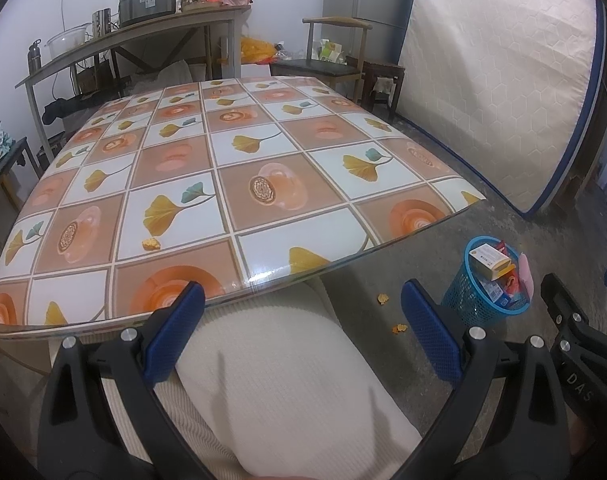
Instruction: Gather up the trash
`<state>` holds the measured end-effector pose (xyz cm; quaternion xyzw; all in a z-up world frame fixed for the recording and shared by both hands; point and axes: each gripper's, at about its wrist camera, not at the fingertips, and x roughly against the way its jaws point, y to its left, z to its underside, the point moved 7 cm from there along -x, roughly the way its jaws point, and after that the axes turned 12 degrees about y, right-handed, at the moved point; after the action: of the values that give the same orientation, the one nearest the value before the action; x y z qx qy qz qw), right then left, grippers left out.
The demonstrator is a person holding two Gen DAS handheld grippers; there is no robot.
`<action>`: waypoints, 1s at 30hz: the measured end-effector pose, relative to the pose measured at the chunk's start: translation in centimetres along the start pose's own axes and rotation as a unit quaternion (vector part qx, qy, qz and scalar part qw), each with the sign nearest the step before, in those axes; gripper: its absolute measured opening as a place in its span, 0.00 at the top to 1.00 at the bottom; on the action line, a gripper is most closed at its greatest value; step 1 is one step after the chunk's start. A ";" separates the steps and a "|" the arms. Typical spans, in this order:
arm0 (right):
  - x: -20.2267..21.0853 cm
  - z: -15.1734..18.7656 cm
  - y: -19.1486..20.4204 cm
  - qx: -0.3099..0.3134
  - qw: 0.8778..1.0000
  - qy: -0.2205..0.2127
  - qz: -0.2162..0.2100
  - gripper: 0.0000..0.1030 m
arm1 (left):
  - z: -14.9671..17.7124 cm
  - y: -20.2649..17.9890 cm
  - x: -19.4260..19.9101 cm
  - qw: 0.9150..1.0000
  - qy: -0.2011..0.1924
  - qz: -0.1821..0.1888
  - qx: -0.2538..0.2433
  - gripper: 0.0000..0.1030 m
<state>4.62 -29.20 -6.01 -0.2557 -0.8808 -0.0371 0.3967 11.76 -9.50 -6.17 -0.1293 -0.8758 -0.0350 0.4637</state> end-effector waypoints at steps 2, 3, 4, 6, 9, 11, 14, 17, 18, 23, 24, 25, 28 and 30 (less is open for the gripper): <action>0.0 0.0 0.0 0.000 1.000 0.000 0.000 0.06 | 0.0 0.0 0.0 1.000 0.000 0.000 0.000 0.08; 0.0 0.0 0.0 0.001 1.000 0.000 0.000 0.06 | 0.0 0.0 0.0 1.000 0.000 0.000 0.000 0.08; -0.1 0.0 0.0 0.001 1.000 0.000 0.000 0.06 | 0.0 0.0 0.0 1.000 0.000 0.000 0.000 0.08; -0.1 0.0 0.0 0.001 1.000 0.001 0.000 0.06 | 0.1 0.0 0.0 1.000 0.001 0.000 0.000 0.08; -0.2 0.1 0.2 0.001 1.000 0.002 0.001 0.06 | 0.2 0.0 0.0 1.000 0.002 0.000 0.000 0.08; -0.3 0.2 0.2 0.001 1.000 0.003 0.001 0.06 | 0.2 0.0 0.0 1.000 0.002 0.000 -0.001 0.08; -0.3 0.1 0.2 0.001 1.000 0.003 0.000 0.06 | 0.3 0.0 0.0 1.000 0.002 0.001 0.000 0.08; -0.3 0.1 0.2 0.001 1.000 0.002 0.000 0.06 | 0.2 -0.1 0.0 1.000 0.001 0.000 0.000 0.08; -0.3 0.1 0.2 0.001 1.000 0.003 0.000 0.06 | 0.2 -0.1 0.0 1.000 0.002 0.000 0.000 0.08; -0.3 0.1 0.2 0.001 1.000 0.002 0.001 0.06 | 0.4 -0.2 -0.1 1.000 0.003 0.000 0.000 0.08; -0.3 0.1 0.2 0.001 1.000 0.002 0.001 0.06 | 0.3 -0.2 -0.1 1.000 0.003 0.000 0.000 0.08; -0.3 0.2 0.2 0.000 1.000 0.002 0.001 0.06 | 0.3 -0.2 -0.1 1.000 0.003 0.000 0.000 0.08; -0.3 0.2 0.2 0.001 1.000 0.003 0.000 0.06 | 0.4 -0.2 -0.1 1.000 0.003 0.001 0.000 0.08; -0.3 0.2 0.2 0.000 1.000 0.002 0.000 0.06 | 0.4 -0.2 -0.1 1.000 0.004 0.001 0.000 0.08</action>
<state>4.73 -29.09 -6.36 -0.2557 -0.8799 -0.0372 0.3987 11.43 -9.61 -6.47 -0.1304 -0.8739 -0.0351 0.4669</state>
